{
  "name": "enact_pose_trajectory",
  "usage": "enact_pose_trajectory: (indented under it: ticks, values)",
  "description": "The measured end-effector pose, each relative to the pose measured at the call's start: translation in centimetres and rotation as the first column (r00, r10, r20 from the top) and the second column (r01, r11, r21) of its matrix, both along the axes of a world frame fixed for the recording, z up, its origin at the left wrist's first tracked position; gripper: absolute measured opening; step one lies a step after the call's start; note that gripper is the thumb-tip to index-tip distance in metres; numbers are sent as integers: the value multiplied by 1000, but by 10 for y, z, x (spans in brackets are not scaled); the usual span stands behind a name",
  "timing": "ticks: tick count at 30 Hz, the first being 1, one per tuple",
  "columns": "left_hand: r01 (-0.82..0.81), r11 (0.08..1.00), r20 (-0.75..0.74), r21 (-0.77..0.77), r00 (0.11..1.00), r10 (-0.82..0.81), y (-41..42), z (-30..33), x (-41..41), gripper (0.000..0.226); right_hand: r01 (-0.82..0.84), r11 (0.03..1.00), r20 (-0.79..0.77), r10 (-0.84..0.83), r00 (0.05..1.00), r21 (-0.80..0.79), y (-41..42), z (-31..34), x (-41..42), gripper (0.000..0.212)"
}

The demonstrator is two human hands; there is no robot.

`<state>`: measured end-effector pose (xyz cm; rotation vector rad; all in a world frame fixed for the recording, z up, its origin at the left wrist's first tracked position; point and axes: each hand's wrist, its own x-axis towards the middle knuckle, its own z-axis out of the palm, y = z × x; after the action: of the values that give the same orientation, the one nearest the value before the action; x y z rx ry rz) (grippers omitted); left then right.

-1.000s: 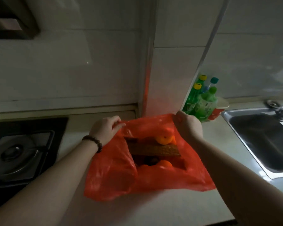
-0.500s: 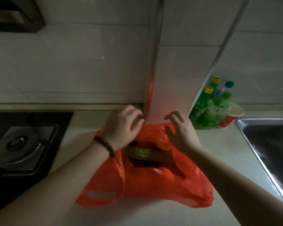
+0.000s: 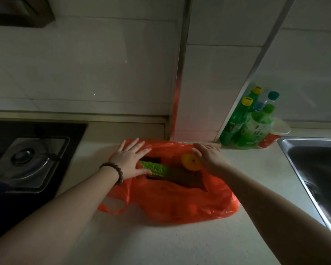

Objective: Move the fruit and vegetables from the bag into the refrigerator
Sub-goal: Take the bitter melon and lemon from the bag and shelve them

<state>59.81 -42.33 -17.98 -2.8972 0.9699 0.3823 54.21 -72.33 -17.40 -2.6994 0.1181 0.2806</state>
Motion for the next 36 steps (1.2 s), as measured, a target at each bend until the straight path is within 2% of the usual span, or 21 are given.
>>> enact_pose_trajectory:
  ticks: [2,4,7,9,10,12,15,17,19,22,26,28,31,36]
  values:
    - [-41,987,-20,-157,999,39,-5,8,0,106,5,998,48,-2,999,-61,1,7,4,54]
    - [-15,937,81,-349,996,46,-15,18,-8,80,-17,992,192,40,981,-122,3,17,2,43]
    - [221,847,392,-484,920,-16,-36,22,-27,34,-178,970,483,238,842,-167,12,26,-12,31]
    - [308,810,433,-499,898,-75,-49,17,-39,20,-357,903,505,430,748,-240,19,24,-26,21]
    - [316,820,419,-477,902,-104,-54,12,-44,23,-420,863,458,506,731,-282,21,21,-31,24]
    - [292,869,352,-400,924,-148,-62,4,-48,32,-454,832,325,547,772,-319,21,13,-34,35]
    - [108,976,98,-191,991,-91,-68,-3,-49,52,-402,871,228,468,854,-284,15,6,-23,45]
    - [58,997,36,-56,998,-56,-72,-8,-47,66,-359,888,187,420,888,-289,15,5,-16,50]
    - [29,1000,29,-11,999,-28,-76,-12,-48,70,-326,897,148,381,913,-298,14,5,-13,54]
    - [9,1000,71,-27,997,-7,-78,-16,-48,63,-274,915,111,318,942,-298,11,8,-8,57]
    - [12,995,115,-96,993,-1,-75,-14,-50,56,-256,901,53,292,955,-351,8,17,-3,75]
    - [24,988,147,-152,989,-2,-72,-10,-53,56,-237,905,52,272,961,-354,7,19,-3,77]
    - [52,974,212,-221,977,-4,-69,-3,-57,58,-209,932,80,242,967,-297,5,27,-8,75]
    - [9,973,231,-229,972,46,-68,16,-60,59,-177,972,159,202,967,-155,-3,46,-24,85]
